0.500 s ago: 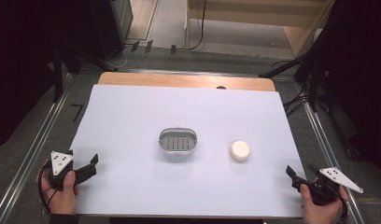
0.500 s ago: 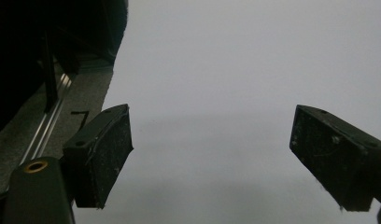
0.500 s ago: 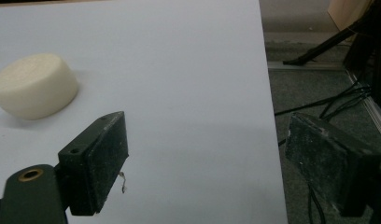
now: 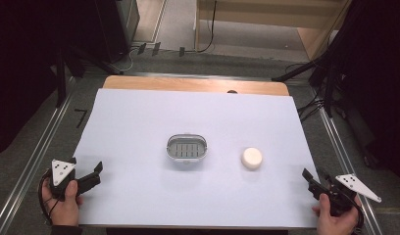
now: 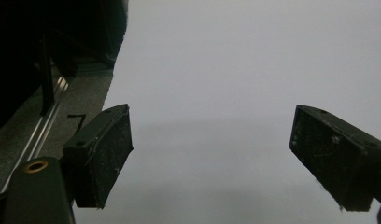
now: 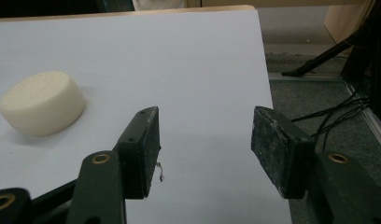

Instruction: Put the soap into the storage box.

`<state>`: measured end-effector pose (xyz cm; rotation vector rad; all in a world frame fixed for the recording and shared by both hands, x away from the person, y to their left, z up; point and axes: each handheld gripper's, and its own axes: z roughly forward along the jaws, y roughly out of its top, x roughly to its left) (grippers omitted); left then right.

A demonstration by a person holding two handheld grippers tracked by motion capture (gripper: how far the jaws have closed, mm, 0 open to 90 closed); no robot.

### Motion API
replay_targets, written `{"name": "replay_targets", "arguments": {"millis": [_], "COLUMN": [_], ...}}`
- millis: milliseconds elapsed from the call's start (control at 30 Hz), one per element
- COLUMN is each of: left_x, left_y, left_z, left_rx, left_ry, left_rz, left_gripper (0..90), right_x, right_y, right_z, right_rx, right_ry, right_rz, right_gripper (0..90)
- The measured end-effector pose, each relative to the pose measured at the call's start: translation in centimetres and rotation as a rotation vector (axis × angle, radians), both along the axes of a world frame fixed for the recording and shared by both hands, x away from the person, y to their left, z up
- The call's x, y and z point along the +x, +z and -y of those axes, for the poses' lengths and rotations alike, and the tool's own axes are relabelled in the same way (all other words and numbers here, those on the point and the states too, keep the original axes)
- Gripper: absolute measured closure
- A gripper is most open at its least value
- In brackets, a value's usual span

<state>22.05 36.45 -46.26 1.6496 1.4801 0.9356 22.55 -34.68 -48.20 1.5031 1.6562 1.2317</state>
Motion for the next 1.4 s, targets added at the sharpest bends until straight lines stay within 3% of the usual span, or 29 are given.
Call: {"name": "replay_targets", "arguments": {"millis": [133, 200, 267, 433, 500, 633, 900, 1233, 1400], "left_x": [0.2, 0.1, 0.1, 0.0, 0.0, 0.0, 0.0, -0.1, -0.1], "left_y": [0.0, 0.0, 0.0, 0.0, 0.0, 0.0, 0.0, 0.0, 0.0], "left_z": [0.1, 0.1, 0.1, 0.1, 0.1, 0.2, 0.1, 0.1, 0.1], "left_rx": [0.011, 0.020, 0.016, 0.013, 0.015, 0.017, 0.017, 0.015, 0.015], "left_ry": [-0.002, -0.004, -0.002, 0.001, 0.001, -0.001, -0.004, 0.009, 0.005], "left_rz": [-0.012, -0.013, -0.007, 0.000, 0.000, 0.007, 0.007, 0.010, 0.007], "left_gripper": [13.7, 13.7, 13.7, 13.7, 13.7, 13.7, 13.7, 13.5, 13.5], "right_x": [-0.3, -0.7, -0.8, -0.3, 0.0, 0.9, 2.9, 5.4, 6.0], "right_y": [0.7, 1.0, 1.2, 2.3, 2.8, 3.5, 3.9, 4.6, 4.6], "right_z": [-0.3, -0.4, -0.6, -2.0, -2.1, -2.3, -3.0, -5.2, -5.8], "right_rx": [-0.031, -0.016, -0.035, -0.203, -0.214, -0.259, -0.278, -0.332, -0.344], "right_ry": [0.026, 0.087, 0.135, 0.136, 0.164, 0.211, 0.318, 0.387, 0.408], "right_rz": [-0.074, -0.075, -0.089, -0.140, -0.165, -0.224, -0.333, -0.411, -0.429], "right_gripper": [42.6, 36.9, 35.2, 25.3, 20.5, 19.4, 18.9, 20.3, 19.7]}}
